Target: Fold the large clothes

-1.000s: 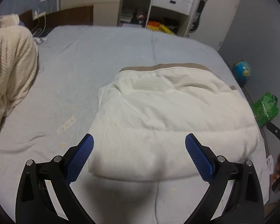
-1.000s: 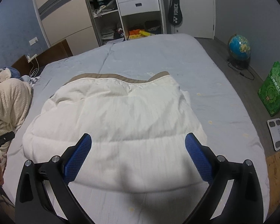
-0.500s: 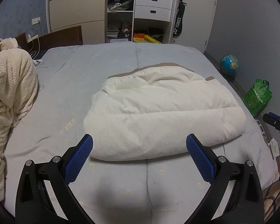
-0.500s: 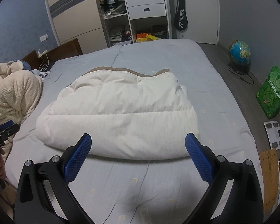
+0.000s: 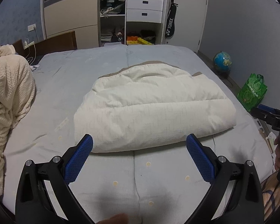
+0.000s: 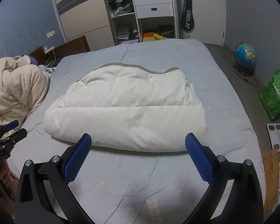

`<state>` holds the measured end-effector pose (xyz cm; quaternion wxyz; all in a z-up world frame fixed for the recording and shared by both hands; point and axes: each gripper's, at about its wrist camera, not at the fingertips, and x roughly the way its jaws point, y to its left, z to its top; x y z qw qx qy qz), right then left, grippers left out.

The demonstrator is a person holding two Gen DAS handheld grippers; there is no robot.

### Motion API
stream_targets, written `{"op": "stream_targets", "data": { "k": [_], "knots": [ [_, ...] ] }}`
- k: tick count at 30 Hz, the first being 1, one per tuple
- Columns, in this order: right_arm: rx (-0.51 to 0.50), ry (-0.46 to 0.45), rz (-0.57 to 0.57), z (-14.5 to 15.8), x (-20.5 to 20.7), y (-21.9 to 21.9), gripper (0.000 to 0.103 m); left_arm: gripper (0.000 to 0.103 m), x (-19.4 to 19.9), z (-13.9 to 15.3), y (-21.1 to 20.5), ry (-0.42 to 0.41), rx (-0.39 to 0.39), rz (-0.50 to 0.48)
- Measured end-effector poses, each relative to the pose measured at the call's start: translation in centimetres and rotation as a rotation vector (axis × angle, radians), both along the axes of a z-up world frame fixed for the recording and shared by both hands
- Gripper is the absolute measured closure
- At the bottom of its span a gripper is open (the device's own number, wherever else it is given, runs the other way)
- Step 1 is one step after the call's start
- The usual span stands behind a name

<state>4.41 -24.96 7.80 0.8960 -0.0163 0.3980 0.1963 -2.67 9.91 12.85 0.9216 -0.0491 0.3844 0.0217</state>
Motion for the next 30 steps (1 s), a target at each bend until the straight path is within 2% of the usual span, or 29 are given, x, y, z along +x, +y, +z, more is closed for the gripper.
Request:
{"op": "stream_targets", "data": {
  "k": [6,30],
  "knots": [
    [-0.020,0.012,0.020,-0.4,-0.2,1.2,0.008,0.007,0.1,-0.4,0.2,0.016,0.000,0.016],
    [-0.035,0.024,0.018,-0.5,0.0,1.4,0.008,0.007,0.4,-0.9,0.6,0.028,-0.012,0.010]
  ]
}}
